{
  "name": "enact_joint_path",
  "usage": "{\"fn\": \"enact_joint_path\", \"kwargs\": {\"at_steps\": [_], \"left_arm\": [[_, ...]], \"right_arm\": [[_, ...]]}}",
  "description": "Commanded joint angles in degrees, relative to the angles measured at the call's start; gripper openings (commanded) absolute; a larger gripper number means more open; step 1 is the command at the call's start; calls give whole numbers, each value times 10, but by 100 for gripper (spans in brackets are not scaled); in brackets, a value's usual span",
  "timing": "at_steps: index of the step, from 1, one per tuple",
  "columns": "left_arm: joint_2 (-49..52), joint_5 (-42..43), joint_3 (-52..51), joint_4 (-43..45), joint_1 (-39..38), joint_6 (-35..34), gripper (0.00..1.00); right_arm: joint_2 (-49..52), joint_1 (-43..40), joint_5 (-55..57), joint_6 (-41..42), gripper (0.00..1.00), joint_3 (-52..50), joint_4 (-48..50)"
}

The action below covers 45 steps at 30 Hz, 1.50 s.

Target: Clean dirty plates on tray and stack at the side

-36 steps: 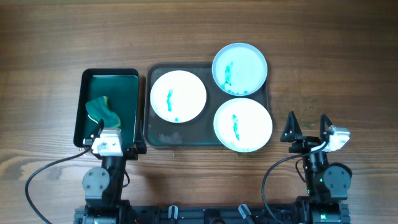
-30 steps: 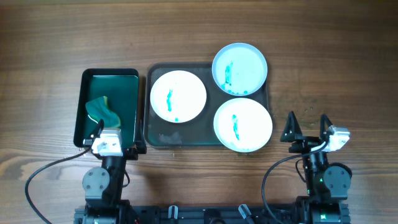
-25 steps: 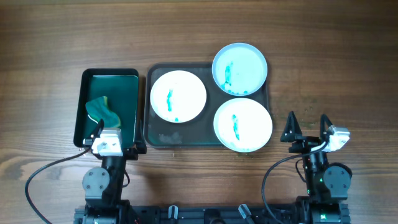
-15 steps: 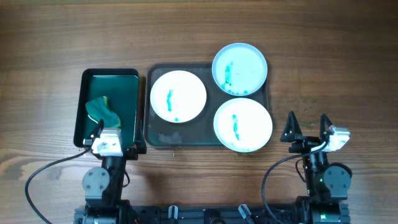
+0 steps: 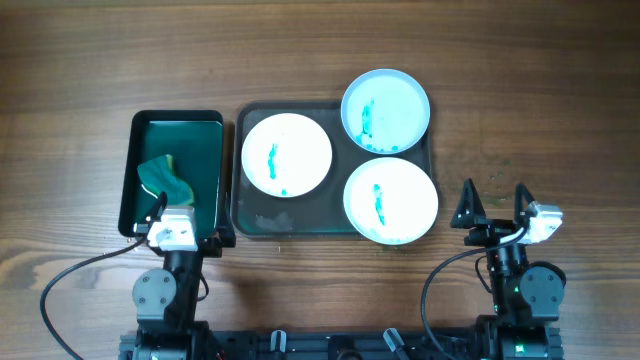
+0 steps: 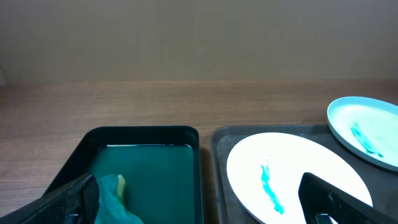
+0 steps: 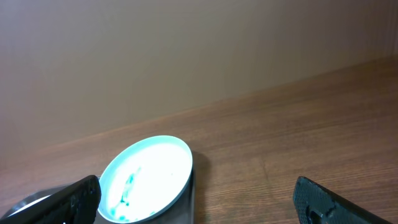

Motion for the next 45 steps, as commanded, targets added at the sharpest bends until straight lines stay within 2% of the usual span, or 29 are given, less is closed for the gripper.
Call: {"fn": "enact_joint_path", "kwargs": {"at_steps": [1,39,45], "left_arm": [[-3,7,-6,4,4,11,100],[-3,7,-6,6,4,11,100],[-3,7,0,8,4,-20,100]], "right_arm": [[1,1,10,-10,100,0,2],[1,1,18,-11,100,0,3],[1,1,-50,-12,100,6,9]]}}
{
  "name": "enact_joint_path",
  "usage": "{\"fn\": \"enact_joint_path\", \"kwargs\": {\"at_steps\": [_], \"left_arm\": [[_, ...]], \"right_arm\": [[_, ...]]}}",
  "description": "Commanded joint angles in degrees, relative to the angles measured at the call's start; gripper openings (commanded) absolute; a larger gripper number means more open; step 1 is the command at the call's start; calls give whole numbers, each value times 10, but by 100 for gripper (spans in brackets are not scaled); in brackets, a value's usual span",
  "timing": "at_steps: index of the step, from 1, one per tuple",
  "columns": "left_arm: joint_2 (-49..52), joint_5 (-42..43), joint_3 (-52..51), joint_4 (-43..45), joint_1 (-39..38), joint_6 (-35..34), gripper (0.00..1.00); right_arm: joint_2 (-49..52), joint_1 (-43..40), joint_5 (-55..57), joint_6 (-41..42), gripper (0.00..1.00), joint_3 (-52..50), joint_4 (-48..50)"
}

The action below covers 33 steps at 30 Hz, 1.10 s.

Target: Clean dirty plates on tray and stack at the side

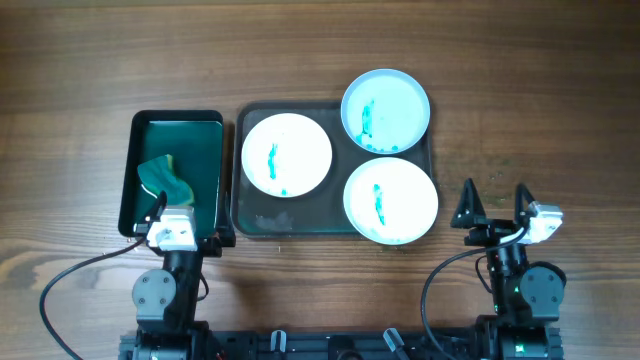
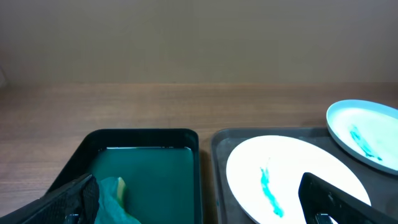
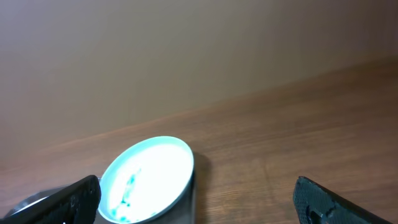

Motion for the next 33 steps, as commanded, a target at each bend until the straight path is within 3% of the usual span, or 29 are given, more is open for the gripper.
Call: {"fn": "enact_joint_path", "kwargs": {"at_steps": [1,3,7,10,13,16,20,23,25,26,30,31,33], "left_arm": [[-2,7,7,2,4,-17,100],[11,7,44,-16,4,-19,100],[112,7,203,-141,4,-19,100],[243,7,368,-246,3,-47,100],[350,12,490,-329,4,-82,100],[482,70,607,-431,4,-82,100],[565,150,618,-437,4,-81,100],[610,196,618,-436,4,-82,100],[631,213,618,-435,4,-81,100],[636,207,618,-436,4,-82,100],[642,31,618,-460,22,-237,100],[647,19,618,-467,30,-245,99],[671,-14,618,-487,40,-266,98]], "right_arm": [[2,1,-56,-12,100,18,-1],[16,1,-64,-12,100,51,-13],[140,1,-103,-18,100,187,-65],[304,1,-135,-43,100,364,-178],[405,1,-161,-44,100,480,-275],[519,1,-180,-58,100,603,-404],[581,1,-203,-23,100,618,-413],[625,7,-254,-43,100,619,-412],[673,50,-253,-39,96,628,-414],[702,80,-239,-25,93,641,-419],[845,213,-115,37,81,755,-481],[892,244,-98,55,71,784,-489],[952,280,-76,85,61,792,-471]]}}
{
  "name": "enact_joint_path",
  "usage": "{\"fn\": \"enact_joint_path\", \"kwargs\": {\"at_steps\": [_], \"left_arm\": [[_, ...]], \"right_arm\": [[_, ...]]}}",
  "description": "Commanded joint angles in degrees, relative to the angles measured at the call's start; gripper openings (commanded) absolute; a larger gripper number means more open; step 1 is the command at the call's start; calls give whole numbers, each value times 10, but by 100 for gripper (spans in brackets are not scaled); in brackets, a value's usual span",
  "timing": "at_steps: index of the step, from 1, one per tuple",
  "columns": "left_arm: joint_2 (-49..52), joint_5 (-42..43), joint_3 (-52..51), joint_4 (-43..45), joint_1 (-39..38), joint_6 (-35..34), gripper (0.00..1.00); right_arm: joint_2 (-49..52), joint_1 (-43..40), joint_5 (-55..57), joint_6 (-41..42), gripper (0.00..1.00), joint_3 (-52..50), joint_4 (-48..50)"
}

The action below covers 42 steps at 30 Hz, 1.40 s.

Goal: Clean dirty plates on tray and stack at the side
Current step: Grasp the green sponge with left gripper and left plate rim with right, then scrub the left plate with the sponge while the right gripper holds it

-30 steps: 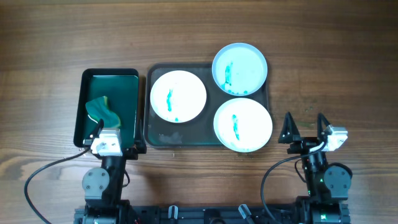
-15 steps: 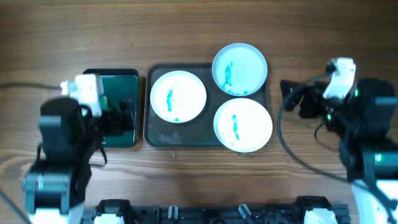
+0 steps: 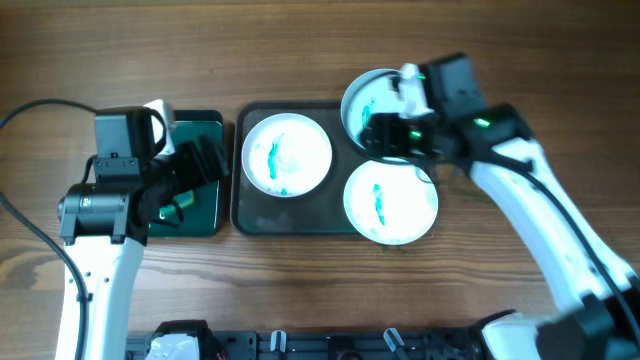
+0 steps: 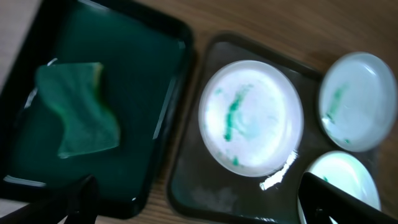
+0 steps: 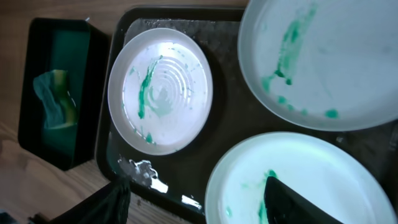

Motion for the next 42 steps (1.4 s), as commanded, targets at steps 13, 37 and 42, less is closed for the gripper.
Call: {"fn": "enact_joint_path", "kwargs": {"at_steps": [13,37,42], "left_arm": [[117,-123,8,-27,36,-85,93],[390,-118,8,119,97,-8,54],[403,-119,8,115,97,-13,4]], "right_arm": [[283,82,20,59,26,19,146],[321,82,43,59,4,16,186],[321,82,43,59,4,16,186]]}}
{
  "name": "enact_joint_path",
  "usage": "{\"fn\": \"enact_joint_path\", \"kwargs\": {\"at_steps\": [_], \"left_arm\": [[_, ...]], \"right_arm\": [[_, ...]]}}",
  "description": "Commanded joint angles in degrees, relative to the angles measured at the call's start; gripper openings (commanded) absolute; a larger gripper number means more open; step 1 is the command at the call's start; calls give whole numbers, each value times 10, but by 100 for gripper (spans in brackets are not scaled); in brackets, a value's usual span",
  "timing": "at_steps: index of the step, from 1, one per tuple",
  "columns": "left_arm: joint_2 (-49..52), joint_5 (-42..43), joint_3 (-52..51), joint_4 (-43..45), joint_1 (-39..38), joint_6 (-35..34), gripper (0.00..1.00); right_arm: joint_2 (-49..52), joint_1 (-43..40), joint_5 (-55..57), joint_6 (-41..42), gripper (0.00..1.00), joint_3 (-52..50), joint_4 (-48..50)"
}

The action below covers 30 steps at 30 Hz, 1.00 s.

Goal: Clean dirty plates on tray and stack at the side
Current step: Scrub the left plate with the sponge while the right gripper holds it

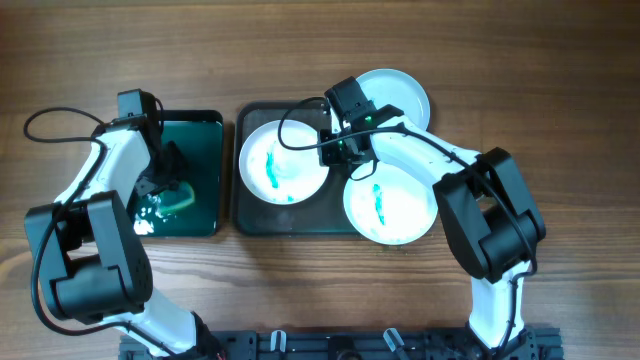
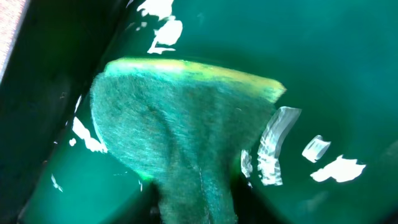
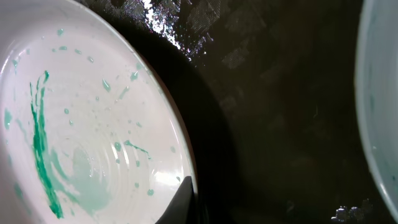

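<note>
Three plates smeared with green lie on the dark tray (image 1: pixel 300 222): a white one (image 1: pixel 280 160) at the left, a pale blue one (image 1: pixel 400 95) at the back right, another white one (image 1: pixel 395 205) at the front right. My right gripper (image 1: pixel 335 152) is shut on the right rim of the left plate (image 3: pixel 93 124), one fingertip (image 3: pixel 185 198) lying on its top. The green sponge (image 2: pixel 180 124) lies in the black basin (image 1: pixel 205 170) of green water. My left gripper (image 1: pixel 163 185) is down in the basin, shut on the sponge's near end (image 2: pixel 202 208).
The basin stands right against the tray's left side. The blue plate's edge (image 3: pixel 382 93) overhangs the tray's back right corner. Bare wooden table (image 1: pixel 540 120) surrounds both on all sides. Cables trail from both arms over the table's near part.
Both grippers were open and high above the basin and the tray. Now the left is down in the basin, shut on the sponge, and the right is shut on the left plate's rim.
Both arms first rested folded at the table's near edge, fingers open, and stayed so at the second moment. Then both were stretched out high over the basin and the plates. Now the left holds the sponge and the right grips the left white plate.
</note>
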Motion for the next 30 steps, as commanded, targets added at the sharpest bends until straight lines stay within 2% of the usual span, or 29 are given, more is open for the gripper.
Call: {"fn": "enact_joint_path", "kwargs": {"at_steps": [1,4,7,11,17,26,28,30], "left_arm": [[13,12,6,-2,-4,3,4],[-13,18,30,-52,-6,3,4],[-99,50,119,-142,-14,10,4],[-150,99,136,-145,-94,9,4],[-58,108,136,-113,-226,-25,4],[142,109,136,6,-291,-56,4],[161,186,136,6,-298,-37,4],[163,442,136,-2,-300,130,4]], "right_arm": [[26,2,11,-2,4,1,-3],[26,2,10,0,4,1,0],[25,2,10,4,4,1,6],[25,-2,-7,15,4,1,5],[25,-20,-22,43,4,1,-17],[26,-20,-22,38,4,1,-19],[26,-20,-22,38,4,1,-18],[26,-20,-22,38,4,1,-19]]}}
